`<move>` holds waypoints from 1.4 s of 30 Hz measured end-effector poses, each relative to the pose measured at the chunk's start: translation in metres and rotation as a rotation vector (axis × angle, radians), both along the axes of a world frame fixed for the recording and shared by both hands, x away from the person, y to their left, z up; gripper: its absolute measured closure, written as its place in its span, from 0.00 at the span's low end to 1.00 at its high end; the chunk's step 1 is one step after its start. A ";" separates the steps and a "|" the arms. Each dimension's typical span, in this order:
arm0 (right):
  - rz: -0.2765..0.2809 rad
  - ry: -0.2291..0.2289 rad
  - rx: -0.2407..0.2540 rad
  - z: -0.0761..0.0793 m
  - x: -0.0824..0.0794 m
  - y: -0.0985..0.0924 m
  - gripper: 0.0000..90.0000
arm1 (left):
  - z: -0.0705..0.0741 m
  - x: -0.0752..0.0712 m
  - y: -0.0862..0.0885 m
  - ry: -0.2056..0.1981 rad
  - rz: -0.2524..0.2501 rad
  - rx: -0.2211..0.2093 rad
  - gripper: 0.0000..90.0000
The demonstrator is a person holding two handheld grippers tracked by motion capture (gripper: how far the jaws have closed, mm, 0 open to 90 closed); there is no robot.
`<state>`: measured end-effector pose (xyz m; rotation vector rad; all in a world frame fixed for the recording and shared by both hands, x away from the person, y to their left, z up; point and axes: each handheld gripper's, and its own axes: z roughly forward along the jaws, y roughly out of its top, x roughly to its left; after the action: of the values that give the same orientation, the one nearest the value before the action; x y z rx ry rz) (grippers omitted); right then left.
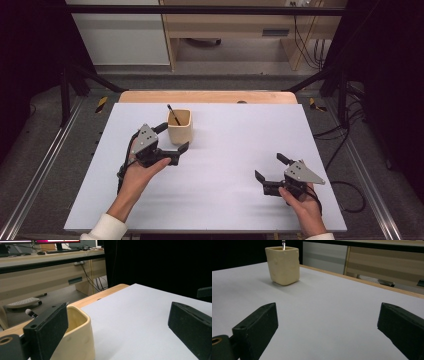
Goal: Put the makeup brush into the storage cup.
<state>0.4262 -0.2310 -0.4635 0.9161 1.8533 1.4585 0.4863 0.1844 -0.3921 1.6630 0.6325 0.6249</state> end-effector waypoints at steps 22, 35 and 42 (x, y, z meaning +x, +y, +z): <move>-0.002 -0.004 -0.003 0.000 -0.001 0.000 0.04 | -0.013 -0.013 0.025 -0.001 0.026 -0.016 0.03; 0.000 -0.006 -0.006 0.000 -0.001 -0.001 0.04 | -0.019 -0.022 0.042 -0.026 0.040 -0.027 0.03; 0.000 -0.007 -0.007 0.000 -0.001 -0.001 0.04 | -0.023 -0.028 0.054 -0.033 0.054 -0.040 0.03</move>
<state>0.4254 -0.2315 -0.4631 0.9065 1.8523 1.4521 0.4585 0.2385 -0.4153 1.5994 0.6641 0.6733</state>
